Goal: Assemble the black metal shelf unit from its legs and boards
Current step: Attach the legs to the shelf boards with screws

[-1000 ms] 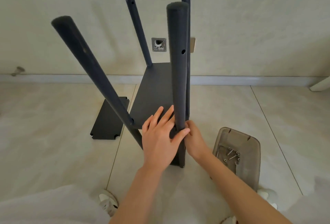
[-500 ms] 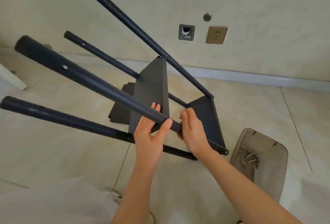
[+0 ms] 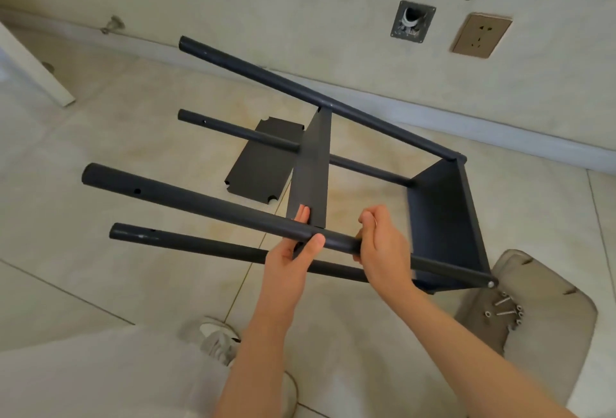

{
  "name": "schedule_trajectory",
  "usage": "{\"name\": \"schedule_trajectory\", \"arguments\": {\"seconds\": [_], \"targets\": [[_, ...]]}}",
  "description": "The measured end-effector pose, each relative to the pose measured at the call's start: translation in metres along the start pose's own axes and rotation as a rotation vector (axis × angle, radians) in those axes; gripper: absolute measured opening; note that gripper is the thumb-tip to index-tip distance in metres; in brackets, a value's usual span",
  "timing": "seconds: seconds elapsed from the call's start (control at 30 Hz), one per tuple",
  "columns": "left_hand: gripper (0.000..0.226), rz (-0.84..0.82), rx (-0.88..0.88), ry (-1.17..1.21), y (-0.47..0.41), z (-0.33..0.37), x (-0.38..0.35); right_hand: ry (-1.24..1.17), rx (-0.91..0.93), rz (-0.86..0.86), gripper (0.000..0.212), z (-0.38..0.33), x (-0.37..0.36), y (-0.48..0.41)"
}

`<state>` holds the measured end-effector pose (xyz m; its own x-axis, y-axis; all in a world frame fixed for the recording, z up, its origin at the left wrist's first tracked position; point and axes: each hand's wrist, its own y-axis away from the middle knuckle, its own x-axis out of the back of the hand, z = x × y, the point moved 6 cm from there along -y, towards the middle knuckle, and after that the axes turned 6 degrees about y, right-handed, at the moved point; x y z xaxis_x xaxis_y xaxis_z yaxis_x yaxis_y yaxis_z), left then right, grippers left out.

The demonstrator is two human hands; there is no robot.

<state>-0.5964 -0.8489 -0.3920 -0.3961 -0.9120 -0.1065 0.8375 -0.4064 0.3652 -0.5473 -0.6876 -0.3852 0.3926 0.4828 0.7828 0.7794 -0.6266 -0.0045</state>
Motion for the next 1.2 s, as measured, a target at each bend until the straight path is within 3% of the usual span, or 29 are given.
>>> {"name": "schedule_trajectory", "arguments": {"seconds": [0.27, 0.4, 0.57, 0.77, 0.93, 1.0, 1.2], "targets": [[0.063, -0.008, 0.092, 0.066, -0.007, -0.039, 0.010, 0.045, 0.029, 0.035, 0.046, 0.014, -0.019, 0.005], [0.052, 0.070, 0.131, 0.053, -0.012, -0.060, 0.016, 0.094, 0.039, 0.036, 0.040, 0.018, -0.028, 0.006], [0.040, 0.110, 0.169, 0.091, -0.014, -0.075, 0.019, 0.154, 0.057, 0.030, 0.013, 0.025, -0.040, 0.002], [0.021, 0.174, 0.198, 0.046, -0.014, -0.087, 0.023, 0.158, 0.083, -0.005, 0.010, 0.026, -0.049, 0.003], [0.025, 0.184, 0.216, 0.042, -0.015, -0.090, 0.025, 0.142, 0.107, -0.023, 0.013, 0.027, -0.049, 0.003], [0.015, 0.207, 0.226, 0.028, -0.014, -0.089, 0.029, 0.157, 0.124, -0.042, 0.012, 0.026, -0.050, 0.003], [0.013, 0.432, 0.208, -0.036, -0.001, -0.089, 0.044, 0.162, 0.131, -0.163, 0.014, 0.027, -0.060, 0.013]]}}
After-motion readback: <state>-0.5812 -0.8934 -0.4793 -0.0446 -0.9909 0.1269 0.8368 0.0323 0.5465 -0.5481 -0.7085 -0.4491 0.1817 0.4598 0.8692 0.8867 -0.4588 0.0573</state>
